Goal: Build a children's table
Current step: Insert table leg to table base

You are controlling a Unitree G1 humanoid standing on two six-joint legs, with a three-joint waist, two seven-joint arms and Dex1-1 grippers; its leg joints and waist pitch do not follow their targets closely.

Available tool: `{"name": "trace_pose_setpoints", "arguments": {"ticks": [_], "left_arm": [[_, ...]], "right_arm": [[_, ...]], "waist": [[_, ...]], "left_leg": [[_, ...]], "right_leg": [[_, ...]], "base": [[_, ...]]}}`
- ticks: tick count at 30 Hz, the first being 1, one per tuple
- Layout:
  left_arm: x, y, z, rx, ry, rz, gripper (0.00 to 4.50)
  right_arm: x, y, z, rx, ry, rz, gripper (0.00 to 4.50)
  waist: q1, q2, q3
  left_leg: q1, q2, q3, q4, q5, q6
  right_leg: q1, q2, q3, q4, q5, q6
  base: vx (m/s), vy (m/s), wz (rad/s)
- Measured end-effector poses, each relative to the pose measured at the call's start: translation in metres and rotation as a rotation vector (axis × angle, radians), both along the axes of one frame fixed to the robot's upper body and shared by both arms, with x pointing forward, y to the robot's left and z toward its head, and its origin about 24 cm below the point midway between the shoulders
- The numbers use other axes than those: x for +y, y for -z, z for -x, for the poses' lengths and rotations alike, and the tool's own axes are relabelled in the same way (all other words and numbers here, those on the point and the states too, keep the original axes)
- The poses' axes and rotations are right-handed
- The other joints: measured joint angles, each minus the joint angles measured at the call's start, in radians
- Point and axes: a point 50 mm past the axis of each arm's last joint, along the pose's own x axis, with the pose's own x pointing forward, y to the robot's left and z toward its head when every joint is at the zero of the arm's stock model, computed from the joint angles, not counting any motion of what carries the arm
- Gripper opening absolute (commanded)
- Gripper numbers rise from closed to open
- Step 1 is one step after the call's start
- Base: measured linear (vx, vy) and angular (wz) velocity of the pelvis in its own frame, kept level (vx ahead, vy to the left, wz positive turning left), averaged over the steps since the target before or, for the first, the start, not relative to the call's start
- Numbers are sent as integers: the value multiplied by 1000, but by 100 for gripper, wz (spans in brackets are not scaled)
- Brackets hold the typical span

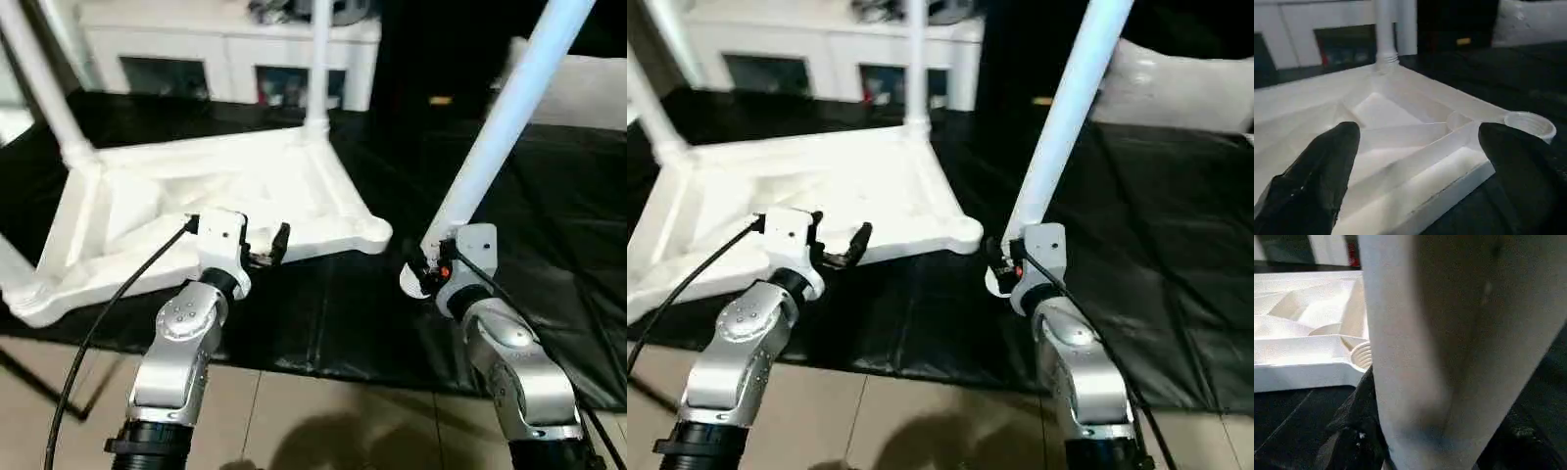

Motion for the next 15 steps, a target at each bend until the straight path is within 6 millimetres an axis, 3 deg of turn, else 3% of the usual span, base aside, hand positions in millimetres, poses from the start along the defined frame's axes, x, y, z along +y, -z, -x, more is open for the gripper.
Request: {"name": "trace_pose_setpoints", "arguments": {"ticks": [1, 3, 5, 6, 11, 15], "left_arm": [[1, -1, 0, -2, -1, -1, 450], [4, 2, 1, 8, -16, 1, 450], [7, 3, 1, 15, -34, 4, 450], [9, 4, 1, 21, -50, 7, 450], [14, 2, 1, 9, -69, 60, 450], [17, 1, 1, 9, -84, 86, 450]], "right_arm": [[0, 0, 0, 0, 0, -1, 187], [3, 0, 0, -2, -8, -8, 187], [7, 0, 0, -2, -18, -17, 187], [8, -1, 0, -5, -20, -19, 187], [8, -4, -1, -13, -34, -23, 187], [10, -4, -1, -14, -45, -27, 187]], "waist": [[-10, -1, 1], [-48, -2, 1], [-65, -4, 1], [-75, -5, 1], [-95, -9, 3], [-107, -9, 3]], "left_leg": [[-1, -2, 2, 0, -2, -10], [-6, -4, 5, -2, -1, 1], [-11, -6, 11, -1, 0, 13], [-14, -8, 18, 0, 0, 19], [-15, -19, 31, 0, -3, 30], [-9, -17, 29, -2, -5, 33]], "right_leg": [[0, -5, -1, -2, 0, 0], [8, -25, -27, -37, 11, -13], [16, -49, -54, -60, 42, -26], [18, -56, -57, -71, 59, -26], [17, -83, -68, -71, 48, 3], [22, -87, -80, -72, 35, 22]], "base": [[-36, 174, -29], [-36, 189, 2], [-36, 177, 0], [-36, 129, 6], [-18, 68, 5], [0, 0, 0]]}}
